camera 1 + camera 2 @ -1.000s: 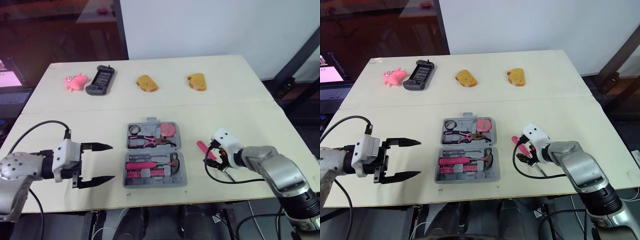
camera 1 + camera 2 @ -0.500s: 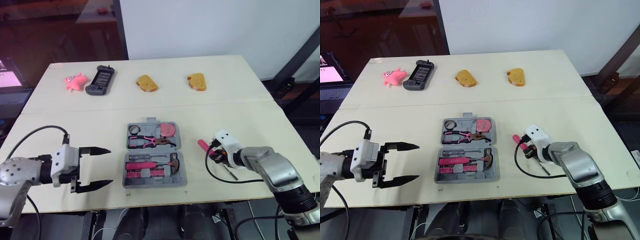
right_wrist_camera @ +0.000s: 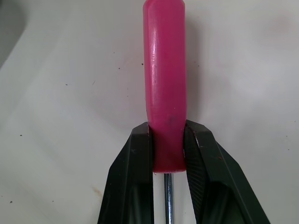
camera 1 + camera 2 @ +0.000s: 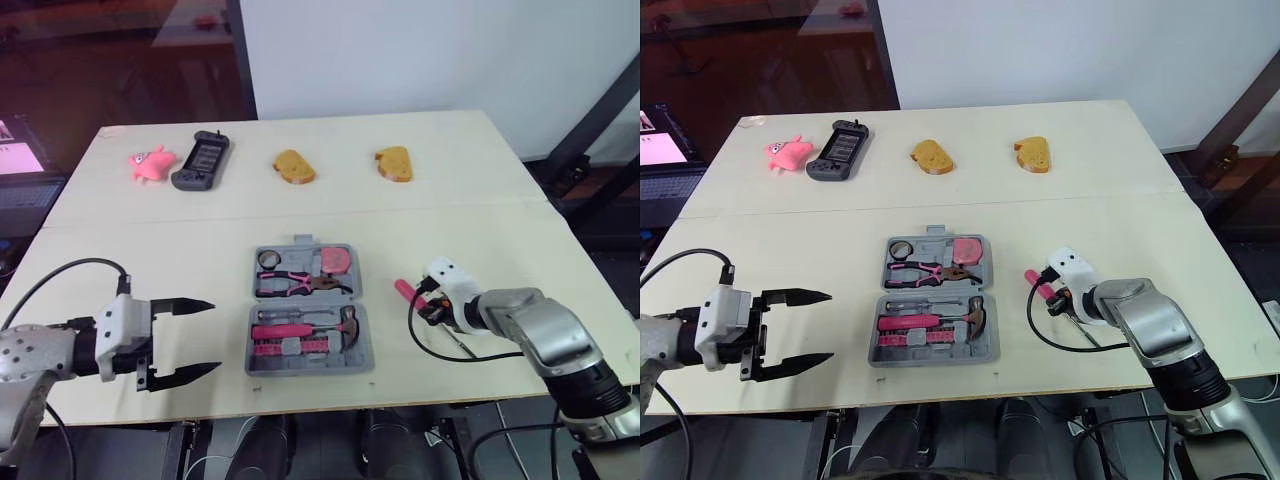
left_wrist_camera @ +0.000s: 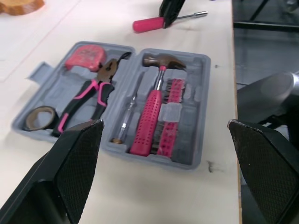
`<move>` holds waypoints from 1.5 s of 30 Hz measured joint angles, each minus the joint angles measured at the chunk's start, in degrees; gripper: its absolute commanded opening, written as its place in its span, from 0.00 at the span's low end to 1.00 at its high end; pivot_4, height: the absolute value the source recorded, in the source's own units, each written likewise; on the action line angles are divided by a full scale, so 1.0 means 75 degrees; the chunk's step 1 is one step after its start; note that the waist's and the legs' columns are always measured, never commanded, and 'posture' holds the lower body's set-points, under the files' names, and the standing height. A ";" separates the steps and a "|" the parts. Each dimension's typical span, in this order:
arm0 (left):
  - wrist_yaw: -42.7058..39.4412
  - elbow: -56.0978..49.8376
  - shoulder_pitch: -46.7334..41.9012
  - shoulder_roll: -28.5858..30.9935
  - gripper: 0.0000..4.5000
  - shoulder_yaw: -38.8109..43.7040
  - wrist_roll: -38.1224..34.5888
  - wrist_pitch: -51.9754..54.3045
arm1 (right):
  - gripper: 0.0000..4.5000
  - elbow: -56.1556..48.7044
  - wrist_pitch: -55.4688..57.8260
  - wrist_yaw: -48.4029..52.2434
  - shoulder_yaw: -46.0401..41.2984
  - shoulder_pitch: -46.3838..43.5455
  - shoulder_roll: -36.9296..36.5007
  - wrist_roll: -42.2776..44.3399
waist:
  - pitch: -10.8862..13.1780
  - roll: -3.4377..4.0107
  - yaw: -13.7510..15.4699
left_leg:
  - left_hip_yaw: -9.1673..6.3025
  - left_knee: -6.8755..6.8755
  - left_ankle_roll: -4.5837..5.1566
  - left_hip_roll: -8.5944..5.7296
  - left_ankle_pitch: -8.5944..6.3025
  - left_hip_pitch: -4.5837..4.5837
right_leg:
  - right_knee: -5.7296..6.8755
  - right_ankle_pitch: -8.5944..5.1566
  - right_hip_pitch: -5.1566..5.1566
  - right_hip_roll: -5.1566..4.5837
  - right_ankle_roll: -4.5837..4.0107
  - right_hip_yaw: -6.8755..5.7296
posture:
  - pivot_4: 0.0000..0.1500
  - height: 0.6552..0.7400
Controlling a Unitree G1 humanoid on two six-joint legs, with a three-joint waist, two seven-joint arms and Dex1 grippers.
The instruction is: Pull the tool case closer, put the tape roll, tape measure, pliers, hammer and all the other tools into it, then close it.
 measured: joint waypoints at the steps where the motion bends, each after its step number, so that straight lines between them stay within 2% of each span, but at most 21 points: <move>1: 0.0013 0.0000 0.0027 -0.0006 1.00 0.0003 0.0000 -0.0001 | 0.09 -0.0071 0.0111 0.0043 0.0042 -0.0022 -0.0052 0.0051 | 0.0000 0.0000 0.0004 | -0.0002 0.0000 0.0000 0.0000 0.0000 0.0000 | 0.0000 0.0000 0.0000 0.0000 0.0000 -0.0001 | 1.00 1.00; 7: 0.0100 0.0000 0.0053 -0.0034 1.00 0.0006 0.0000 -0.0004 | 0.09 -0.0221 0.0541 0.0222 0.0159 -0.0371 -0.0142 0.0274 | 0.0000 0.0000 -0.0002 | -0.0001 0.0000 0.0000 0.0000 0.0000 0.0000 | 0.0000 0.0000 -0.0001 0.0000 0.0000 -0.0001 | 1.00 1.00; 17: 0.0234 -0.0014 -0.0027 -0.0034 1.00 0.0004 0.0003 0.0020 | 0.09 -0.0108 0.0048 0.0290 0.0708 -0.0603 -0.0252 0.0174 | 0.0000 0.0000 -0.0002 | -0.0001 0.0000 0.0000 0.0000 0.0000 0.0000 | -0.0001 0.0000 0.0000 0.0001 0.0001 -0.0001 | 1.00 1.00; 21: 0.0242 -0.0032 0.0027 -0.0031 1.00 0.0044 0.0003 0.0035 | 0.09 -0.0268 0.0068 0.0609 0.1191 -0.0832 -0.0687 0.0173 | 0.0002 0.0003 -0.0002 | 0.0000 -0.0001 0.0000 -0.0001 0.0000 -0.0003 | -0.0001 0.0000 -0.0004 0.0000 0.0001 -0.0001 | 1.00 1.00; 28: 0.0254 -0.0054 0.0190 -0.0028 1.00 0.0233 0.0004 0.0051 | 0.09 -0.1306 0.0586 0.1712 0.1880 -0.2497 -0.1520 0.0526 | 0.0003 0.0005 -0.0024 | 0.0003 -0.0007 0.0000 0.0007 0.0000 -0.0004 | -0.0002 0.0000 -0.0012 0.0001 0.0002 -0.0003 | 1.00 1.00; 30: 0.0266 -0.0073 0.0217 -0.0030 1.00 0.0244 0.0004 0.0057 | 0.09 -0.1343 0.0758 0.2055 0.2351 -0.2984 -0.1715 0.0588 | 0.0004 0.0006 -0.0006 | 0.0003 -0.0006 0.0001 0.0004 -0.0001 -0.0006 | -0.0007 -0.0001 -0.0012 -0.0001 0.0001 -0.0003 | 1.00 1.00; 32: 0.0275 -0.0079 0.0266 -0.0037 1.00 0.0250 0.0010 0.0063 | 0.09 -0.1383 0.1010 0.2615 0.3293 -0.3787 -0.2003 0.0629 | 0.0008 0.0012 -0.0009 | 0.0007 0.0000 0.0001 0.0003 -0.0001 -0.0010 | -0.0004 -0.0001 -0.0016 -0.0004 0.0001 -0.0003 | 1.00 1.00; 39: 0.0399 -0.0312 0.0562 -0.0250 1.00 0.0351 0.0013 -0.0028 | 0.09 -0.1631 0.1896 0.3516 0.4488 -0.5402 -0.1805 0.1243 | 0.0007 0.0011 -0.0037 | 0.0009 -0.0015 0.0001 0.0005 -0.0002 -0.0011 | -0.0004 0.0001 -0.0030 -0.0004 0.0003 -0.0001 | 1.00 1.00; 43: 0.0553 -0.0560 0.0915 -0.0423 1.00 0.0404 0.0035 -0.0042 | 0.09 -0.1450 0.2014 0.3584 0.4656 -0.5616 -0.1251 0.1443 | 0.0007 0.0010 -0.0034 | 0.0008 -0.0011 0.0001 0.0007 -0.0002 -0.0011 | 0.0002 0.0002 -0.0032 -0.0003 0.0002 0.0000 | 1.00 1.00; 45: 0.0651 -0.0733 0.1072 -0.0457 1.00 0.0499 0.0037 -0.0018 | 0.09 -0.0694 0.2097 0.3220 0.4400 -0.5385 -0.0911 0.1401 | 0.0000 -0.0001 0.0000 | 0.0001 -0.0001 0.0000 0.0004 -0.0002 -0.0011 | 0.0000 0.0000 -0.0023 -0.0002 -0.0002 -0.0003 | 1.00 1.00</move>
